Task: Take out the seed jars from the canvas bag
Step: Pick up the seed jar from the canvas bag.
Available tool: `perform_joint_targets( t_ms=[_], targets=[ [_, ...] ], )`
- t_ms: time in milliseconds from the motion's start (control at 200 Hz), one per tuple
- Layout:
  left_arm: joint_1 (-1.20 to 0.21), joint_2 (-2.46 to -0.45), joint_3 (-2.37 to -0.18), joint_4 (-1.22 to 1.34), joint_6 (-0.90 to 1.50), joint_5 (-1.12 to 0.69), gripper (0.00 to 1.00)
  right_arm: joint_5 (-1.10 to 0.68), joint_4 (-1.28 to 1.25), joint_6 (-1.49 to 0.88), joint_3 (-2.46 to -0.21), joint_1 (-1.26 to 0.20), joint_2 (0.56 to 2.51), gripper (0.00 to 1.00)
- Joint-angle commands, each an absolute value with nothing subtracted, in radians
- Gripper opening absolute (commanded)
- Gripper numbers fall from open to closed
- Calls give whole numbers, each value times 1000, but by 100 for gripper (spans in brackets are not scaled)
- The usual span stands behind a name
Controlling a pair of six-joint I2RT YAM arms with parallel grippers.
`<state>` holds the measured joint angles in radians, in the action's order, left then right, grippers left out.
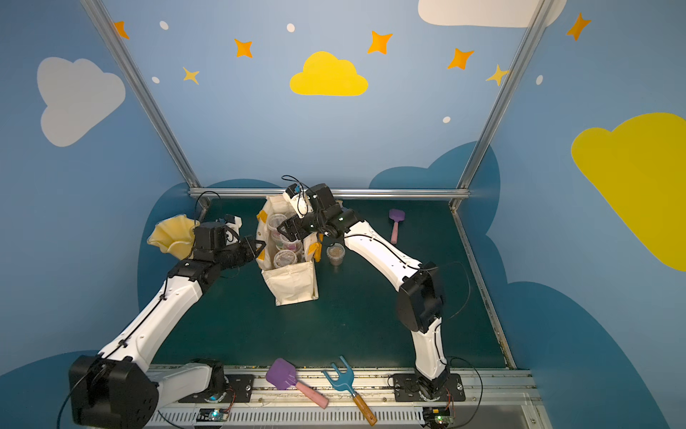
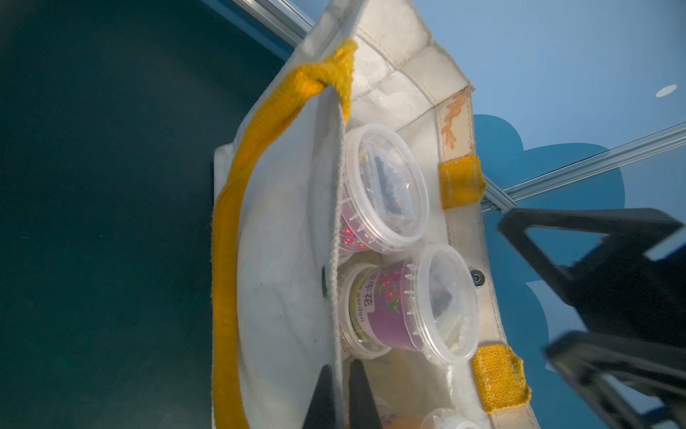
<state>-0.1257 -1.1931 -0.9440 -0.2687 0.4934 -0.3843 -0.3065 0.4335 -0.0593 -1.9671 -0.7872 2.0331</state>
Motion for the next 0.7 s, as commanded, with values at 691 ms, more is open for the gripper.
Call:
perform_joint_targets(
  t_ms=[691],
  targets=[
    [-131,-1164,-924,-270,492,-420,4,-190,588,25,-2315,-833,2278,84]
  ],
)
